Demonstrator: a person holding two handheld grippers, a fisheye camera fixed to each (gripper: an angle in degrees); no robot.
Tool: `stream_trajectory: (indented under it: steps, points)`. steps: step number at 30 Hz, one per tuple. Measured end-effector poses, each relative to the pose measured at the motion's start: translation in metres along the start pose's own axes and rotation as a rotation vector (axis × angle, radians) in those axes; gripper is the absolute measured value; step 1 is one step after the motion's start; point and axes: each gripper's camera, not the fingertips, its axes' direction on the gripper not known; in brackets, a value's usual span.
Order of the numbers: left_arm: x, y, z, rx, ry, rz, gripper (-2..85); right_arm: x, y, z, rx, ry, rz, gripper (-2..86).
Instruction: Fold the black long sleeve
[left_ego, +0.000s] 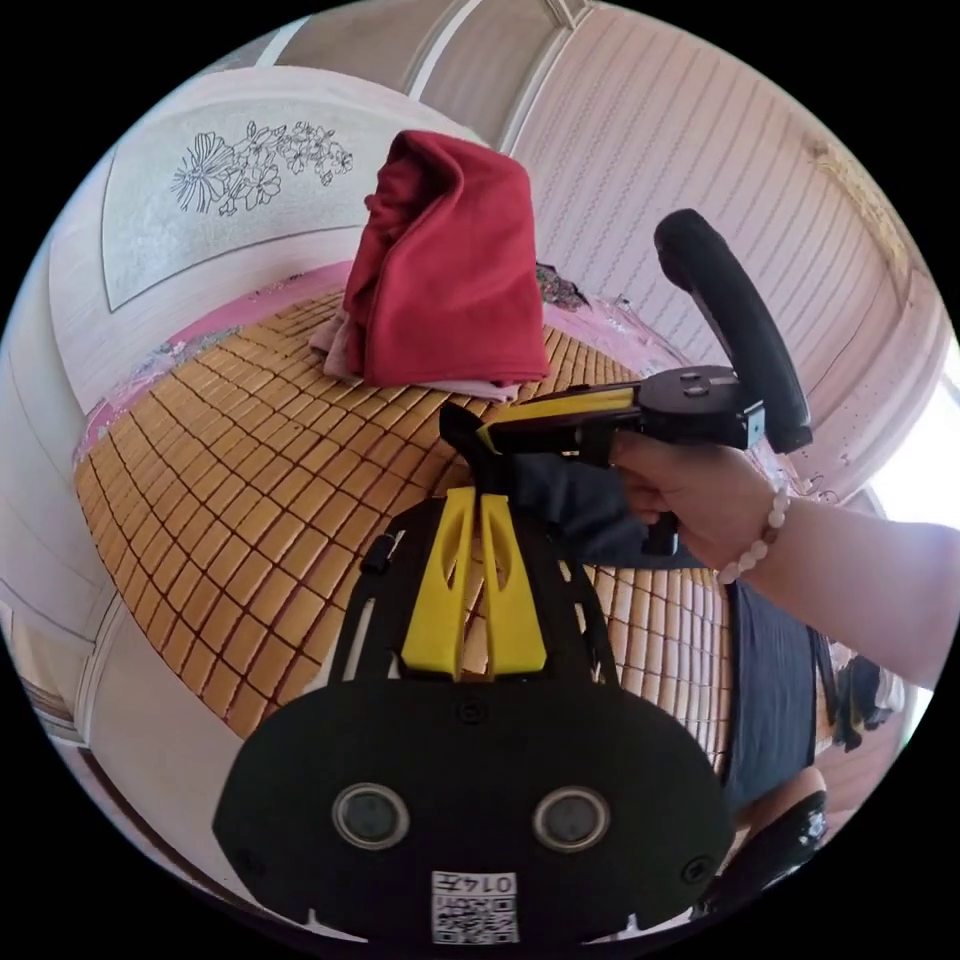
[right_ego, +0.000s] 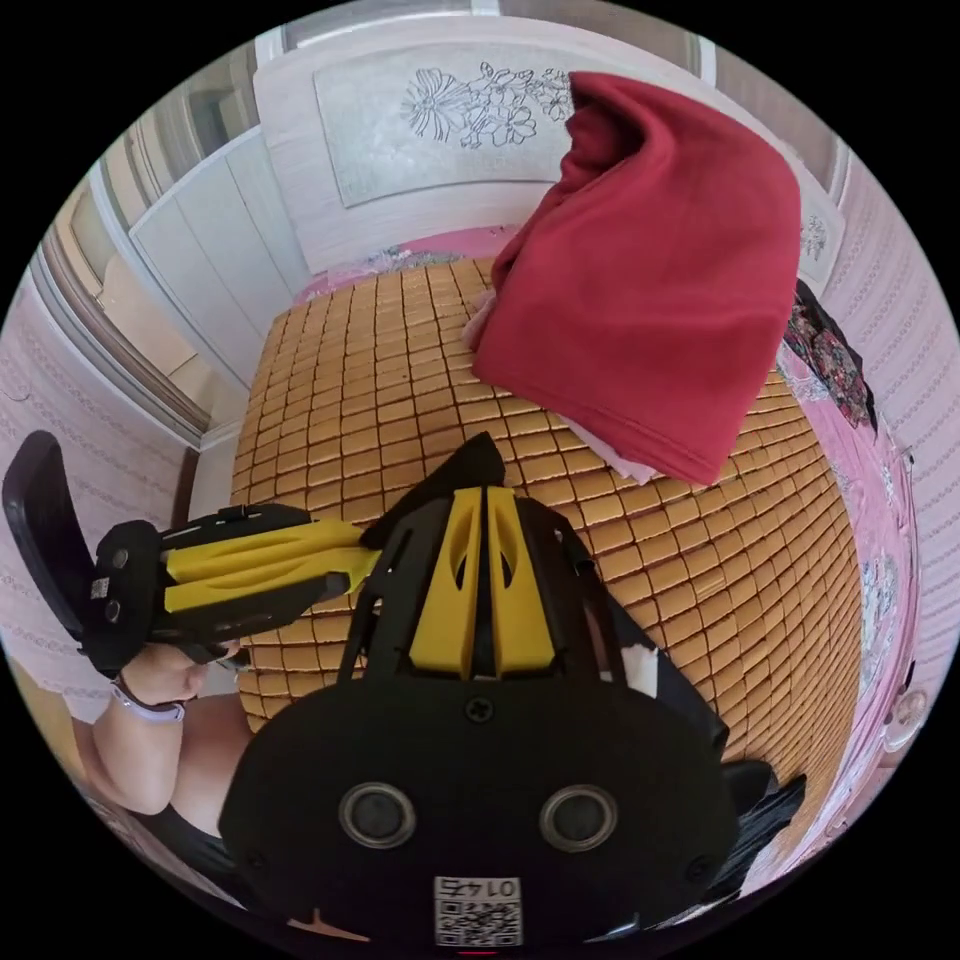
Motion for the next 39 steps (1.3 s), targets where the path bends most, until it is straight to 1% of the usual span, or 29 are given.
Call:
stream_trajectory:
  steps: [2, 3, 5, 6, 8, 9, 11, 12, 14, 15, 17, 18, 20, 21, 23, 25, 27, 29, 31, 33, 35, 37, 39]
  points:
    - [0.019, -0.007, -0.027, 0.154, 0.097, 0.029, -1.0, 0.022, 0.018, -0.047, 0.108, -0.025, 0.052, 0.2]
    - [0.027, -0.01, -0.035, 0.196, 0.125, 0.047, -1.0, 0.028, 0.024, -0.061, 0.136, -0.034, 0.062, 0.1]
    - [0.071, -0.021, -0.07, 0.342, 0.21, 0.172, -1.0, 0.052, 0.059, -0.13, 0.271, -0.039, 0.104, 0.1]
    - [0.085, -0.024, -0.079, 0.373, 0.226, 0.213, -1.0, 0.057, 0.071, -0.15, 0.31, -0.041, 0.115, 0.1]
    - [0.144, -0.029, -0.113, 0.47, 0.274, 0.379, -1.0, 0.076, 0.133, -0.231, 0.447, -0.013, 0.169, 0.1]
    - [0.16, -0.029, -0.121, 0.491, 0.298, 0.417, -1.0, 0.079, 0.151, -0.251, 0.477, -0.002, 0.182, 0.1]
    - [0.223, -0.03, -0.147, 0.547, 0.487, 0.509, -0.9, 0.077, 0.239, -0.332, 0.608, 0.081, 0.231, 0.3]
    - [0.24, -0.03, -0.152, 0.55, 0.548, 0.527, -0.9, 0.074, 0.264, -0.351, 0.639, 0.109, 0.244, 0.3]
    - [0.306, -0.024, -0.161, 0.498, 0.772, 0.592, -0.7, 0.053, 0.368, -0.413, 0.721, 0.232, 0.328, 0.7]
    - [0.322, -0.021, -0.16, 0.47, 0.811, 0.605, -0.5, 0.048, 0.393, -0.423, 0.721, 0.261, 0.359, 0.8]
    - [0.375, 0.003, -0.141, 0.3, 0.889, 0.657, 0.7, 0.029, 0.497, -0.439, 0.643, 0.375, 0.563, 1.6]
    - [0.385, 0.011, -0.134, 0.257, 0.887, 0.673, 1.1, 0.025, 0.521, -0.436, 0.604, 0.411, 0.623, 2.0]
    - [0.41, 0.041, -0.101, 0.079, 0.839, 0.723, 2.6, 0.016, 0.615, -0.407, 0.411, 0.511, 0.872, 4.2]
    - [0.414, 0.047, -0.093, 0.037, 0.823, 0.738, 2.9, 0.015, 0.636, -0.397, 0.367, 0.5, 0.927, 4.9]
    - [0.419, 0.061, -0.06, -0.099, 0.716, 0.754, 3.5, 0.011, 0.693, -0.357, 0.25, 0.414, 1.039, 7.6]
    - [0.418, 0.059, -0.042, -0.16, 0.639, 0.757, 3.6, 0.011, 0.71, -0.334, 0.216, 0.375, 1.061, 8.3]
    - [0.418, 0.049, -0.026, -0.185, 0.56, 0.743, 3.7, 0.016, 0.708, -0.315, 0.194, 0.358, 1.029, 8.6]
    - [0.424, 0.028, -0.01, -0.205, 0.458, 0.748, 3.7, 0.032, 0.692, -0.292, 0.163, 0.317, 0.944, 8.8]
    - [0.434, 0.01, 0.0, -0.198, 0.404, 0.755, 3.8, 0.048, 0.676, -0.278, 0.13, 0.333, 0.877, 9.3]
    - [0.447, -0.006, 0.012, -0.186, 0.37, 0.767, 4.1, 0.067, 0.663, -0.266, 0.089, 0.353, 0.841, 10.2]
    - [0.473, -0.024, 0.032, -0.218, 0.329, 0.804, 5.0, 0.084, 0.653, -0.252, 0.031, 0.303, 0.765, 10.6]
    - [0.494, -0.034, 0.046, -0.23, 0.292, 0.825, 5.7, 0.089, 0.653, -0.24, -0.018, 0.286, 0.72, 9.4]
    - [0.514, -0.042, 0.06, -0.233, 0.269, 0.839, 6.3, 0.096, 0.658, -0.222, -0.109, 0.301, 0.71, 6.6]
